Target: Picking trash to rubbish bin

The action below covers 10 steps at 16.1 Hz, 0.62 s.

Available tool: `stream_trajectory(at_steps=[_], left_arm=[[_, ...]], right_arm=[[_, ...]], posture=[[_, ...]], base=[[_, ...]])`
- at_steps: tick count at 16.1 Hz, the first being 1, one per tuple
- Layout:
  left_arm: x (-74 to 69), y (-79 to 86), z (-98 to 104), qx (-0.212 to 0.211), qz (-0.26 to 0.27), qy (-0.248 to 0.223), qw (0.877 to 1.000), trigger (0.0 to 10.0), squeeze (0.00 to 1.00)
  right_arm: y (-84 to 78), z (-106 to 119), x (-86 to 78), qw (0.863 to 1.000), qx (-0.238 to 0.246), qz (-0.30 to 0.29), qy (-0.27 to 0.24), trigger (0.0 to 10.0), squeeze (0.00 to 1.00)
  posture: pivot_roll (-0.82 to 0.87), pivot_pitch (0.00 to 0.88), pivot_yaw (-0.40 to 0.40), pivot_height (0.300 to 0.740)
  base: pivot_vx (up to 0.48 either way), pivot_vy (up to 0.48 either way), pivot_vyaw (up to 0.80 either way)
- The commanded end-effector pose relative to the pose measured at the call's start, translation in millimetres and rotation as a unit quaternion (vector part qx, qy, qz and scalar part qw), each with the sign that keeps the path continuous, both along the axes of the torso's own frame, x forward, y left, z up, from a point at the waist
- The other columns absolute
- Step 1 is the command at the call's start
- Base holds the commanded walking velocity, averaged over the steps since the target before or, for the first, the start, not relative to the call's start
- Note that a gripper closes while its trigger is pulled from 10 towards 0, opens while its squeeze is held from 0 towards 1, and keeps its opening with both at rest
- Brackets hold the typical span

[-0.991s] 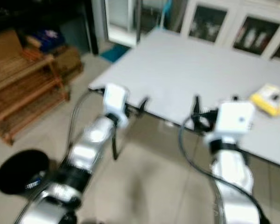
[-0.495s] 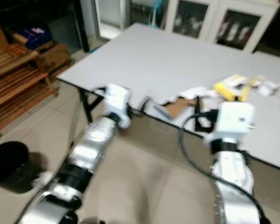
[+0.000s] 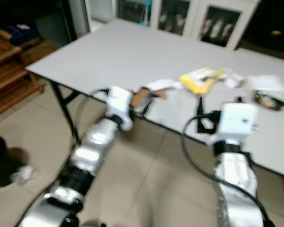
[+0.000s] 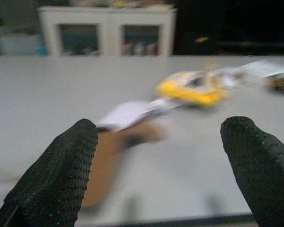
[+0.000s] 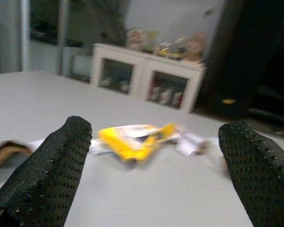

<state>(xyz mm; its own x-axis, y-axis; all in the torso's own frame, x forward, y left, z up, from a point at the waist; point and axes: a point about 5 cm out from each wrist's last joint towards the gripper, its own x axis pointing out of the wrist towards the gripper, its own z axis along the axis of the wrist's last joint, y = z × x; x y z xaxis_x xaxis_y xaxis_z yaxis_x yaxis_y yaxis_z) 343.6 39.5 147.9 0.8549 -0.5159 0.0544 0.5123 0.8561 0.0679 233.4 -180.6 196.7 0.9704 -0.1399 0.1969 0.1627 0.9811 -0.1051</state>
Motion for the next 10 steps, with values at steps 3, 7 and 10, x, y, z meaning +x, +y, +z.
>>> stream_trajectory(at_steps=[3, 7, 10], left_arm=[[3.4, 7.6, 1.8, 0.008, 0.01, -0.005, 1.0, 10.0, 0.0], [3.2, 7.5, 1.7, 0.008, 0.01, -0.005, 1.0, 10.0, 0.0], [3.4, 7.3, 1.3, 0.008, 0.009, -0.004, 1.0, 10.0, 0.0]], right_arm=[[2.4, 2.5, -0.6, 1.0, 0.0, 0.003, -0.007, 10.0, 0.0], [2.2, 2.6, -0.7, 1.0, 0.0, 0.002, -0.008, 10.0, 0.0], [2.1, 2.8, -0.7, 1.0, -0.001, 0.0, -0.008, 10.0, 0.0]], posture=[[0.09, 0.066, -0.053, 0.74], [0.09, 0.068, -0.052, 0.74], [0.09, 0.068, -0.052, 0.74]], base=[[0.0, -0.454, 0.0], [0.0, -0.45, 0.0], [0.0, -0.45, 0.0]])
